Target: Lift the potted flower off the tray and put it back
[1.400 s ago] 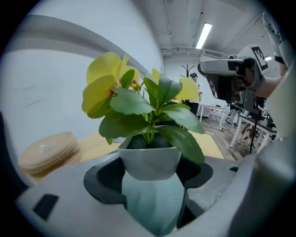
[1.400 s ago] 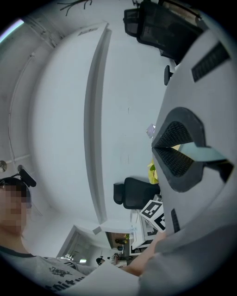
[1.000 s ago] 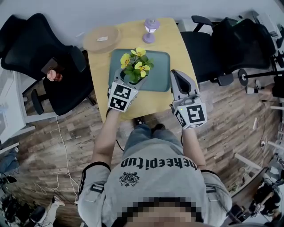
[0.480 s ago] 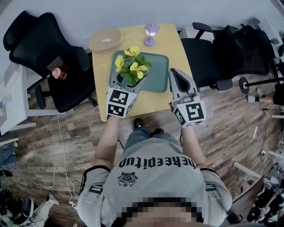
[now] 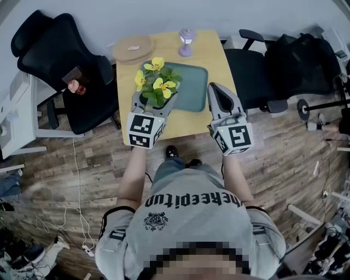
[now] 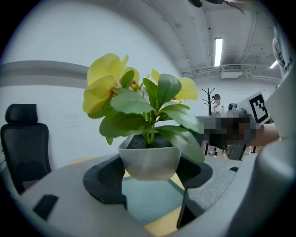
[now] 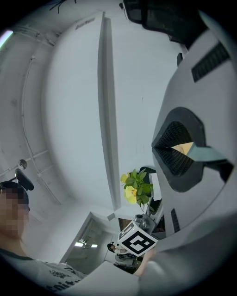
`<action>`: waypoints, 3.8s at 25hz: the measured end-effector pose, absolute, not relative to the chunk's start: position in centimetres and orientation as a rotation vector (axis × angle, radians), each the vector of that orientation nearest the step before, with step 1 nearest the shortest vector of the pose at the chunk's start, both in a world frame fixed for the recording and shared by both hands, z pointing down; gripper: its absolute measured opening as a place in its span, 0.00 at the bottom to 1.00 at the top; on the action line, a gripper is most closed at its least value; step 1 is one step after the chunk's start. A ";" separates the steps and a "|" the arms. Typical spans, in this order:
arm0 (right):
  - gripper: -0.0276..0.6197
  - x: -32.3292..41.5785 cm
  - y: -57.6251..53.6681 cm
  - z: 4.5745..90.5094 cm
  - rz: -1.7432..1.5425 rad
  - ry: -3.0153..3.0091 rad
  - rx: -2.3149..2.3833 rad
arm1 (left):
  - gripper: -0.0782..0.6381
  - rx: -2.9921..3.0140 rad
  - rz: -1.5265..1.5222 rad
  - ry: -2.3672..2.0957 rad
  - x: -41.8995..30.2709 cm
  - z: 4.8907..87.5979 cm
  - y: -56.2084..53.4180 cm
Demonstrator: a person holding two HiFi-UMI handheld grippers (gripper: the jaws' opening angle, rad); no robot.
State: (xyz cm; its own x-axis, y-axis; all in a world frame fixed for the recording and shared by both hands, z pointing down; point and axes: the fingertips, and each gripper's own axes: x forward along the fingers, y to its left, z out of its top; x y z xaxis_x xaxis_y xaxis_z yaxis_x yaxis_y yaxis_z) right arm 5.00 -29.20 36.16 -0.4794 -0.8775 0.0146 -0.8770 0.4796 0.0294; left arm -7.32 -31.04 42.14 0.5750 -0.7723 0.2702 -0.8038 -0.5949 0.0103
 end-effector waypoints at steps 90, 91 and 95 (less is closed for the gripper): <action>0.05 8.7 -31.4 43.8 0.135 -2.301 1.748 | 0.58 2.587 0.851 -0.994 -3.3 66.5 -40.3; 0.05 8.7 -31.4 43.8 0.136 -2.301 1.746 | 0.58 2.588 0.852 -0.992 -3.3 66.6 -40.3; 0.05 8.5 -31.4 43.9 0.135 -2.304 1.737 | 0.58 2.587 0.849 -0.970 -3.3 66.8 -40.1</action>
